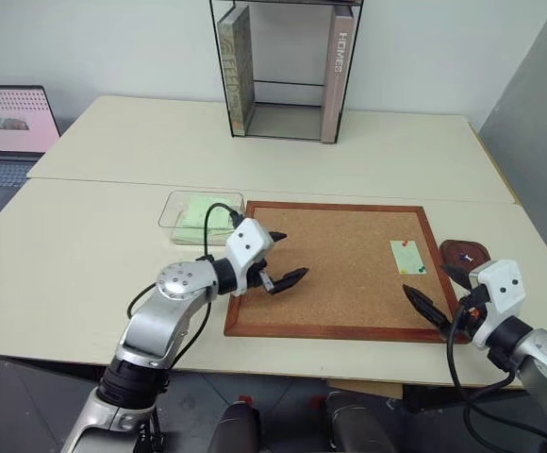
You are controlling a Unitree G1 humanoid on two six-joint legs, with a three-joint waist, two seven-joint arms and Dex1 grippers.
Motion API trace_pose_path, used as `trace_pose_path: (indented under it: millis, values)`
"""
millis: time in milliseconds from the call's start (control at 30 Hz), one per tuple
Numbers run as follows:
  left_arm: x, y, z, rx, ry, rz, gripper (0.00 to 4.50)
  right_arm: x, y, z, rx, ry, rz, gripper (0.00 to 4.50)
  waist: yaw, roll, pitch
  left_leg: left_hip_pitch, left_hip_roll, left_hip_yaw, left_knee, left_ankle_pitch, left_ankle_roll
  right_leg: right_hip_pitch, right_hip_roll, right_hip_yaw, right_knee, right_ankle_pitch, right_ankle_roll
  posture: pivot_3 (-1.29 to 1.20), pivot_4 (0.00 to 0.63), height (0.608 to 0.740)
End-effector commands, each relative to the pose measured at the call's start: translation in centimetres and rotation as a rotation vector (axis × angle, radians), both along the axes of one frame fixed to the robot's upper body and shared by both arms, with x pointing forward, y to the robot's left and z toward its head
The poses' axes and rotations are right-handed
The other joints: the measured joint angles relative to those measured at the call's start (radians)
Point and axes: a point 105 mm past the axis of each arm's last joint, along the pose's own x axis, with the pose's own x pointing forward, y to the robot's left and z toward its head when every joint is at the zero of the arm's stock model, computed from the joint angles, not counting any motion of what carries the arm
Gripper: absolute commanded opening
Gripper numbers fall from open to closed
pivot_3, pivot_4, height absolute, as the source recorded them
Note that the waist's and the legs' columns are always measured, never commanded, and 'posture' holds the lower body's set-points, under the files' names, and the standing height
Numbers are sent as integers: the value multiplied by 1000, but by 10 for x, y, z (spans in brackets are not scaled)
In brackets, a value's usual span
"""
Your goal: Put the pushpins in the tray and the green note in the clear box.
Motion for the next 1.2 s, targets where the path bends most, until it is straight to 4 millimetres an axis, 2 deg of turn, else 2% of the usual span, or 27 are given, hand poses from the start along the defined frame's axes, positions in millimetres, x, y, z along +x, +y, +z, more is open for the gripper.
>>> trace_pose_path:
  millis: [33,333,600,767,800,1000,1100,1200]
  values:
    - [5,-24,6,1,-59,-48,4500,-3,11,11,16,-50,15,4458,1,0,0,0,0,0,0,0,0,0,0,0,0,0,0,0,150,740]
    - [21,-54,5,-37,-35,-95,2952,-4,20,11,33,-58,12,4500,0,0,0,0,-1,0,0,0,0,1,0,0,0,0,1,0,150,740]
    - [20,-66,-3,-39,-2,-159,1250,-1,20,6,35,-52,-4,4500,0,0,0,0,-1,-1,0,0,0,1,0,0,0,1,1,0,150,740]
    - [21,-80,-10,-50,10,-181,182,6,14,5,6,-54,-26,4500,1,0,0,0,-1,0,1,0,0,1,0,1,0,1,1,0,150,740]
    - [21,-83,-12,-53,17,-188,70,7,12,6,3,-60,-31,4500,1,0,0,0,-1,-1,1,0,0,1,0,1,0,1,1,0,150,740]
    - [24,-92,-31,-26,57,-203,70,14,3,8,-16,-47,-28,4500,0,0,0,0,-1,-1,0,0,0,1,0,1,-1,1,2,0,150,740]
    - [26,-92,-47,12,79,-205,70,29,-6,6,-27,-21,-66,4500,-3,0,0,0,-1,-1,0,0,0,1,1,1,-1,2,4,0,150,740]
    - [26,-92,-53,20,99,-209,70,43,-9,6,-10,-6,-63,4500,-1,0,0,0,-1,-1,1,0,0,1,1,1,0,2,4,0,150,740]
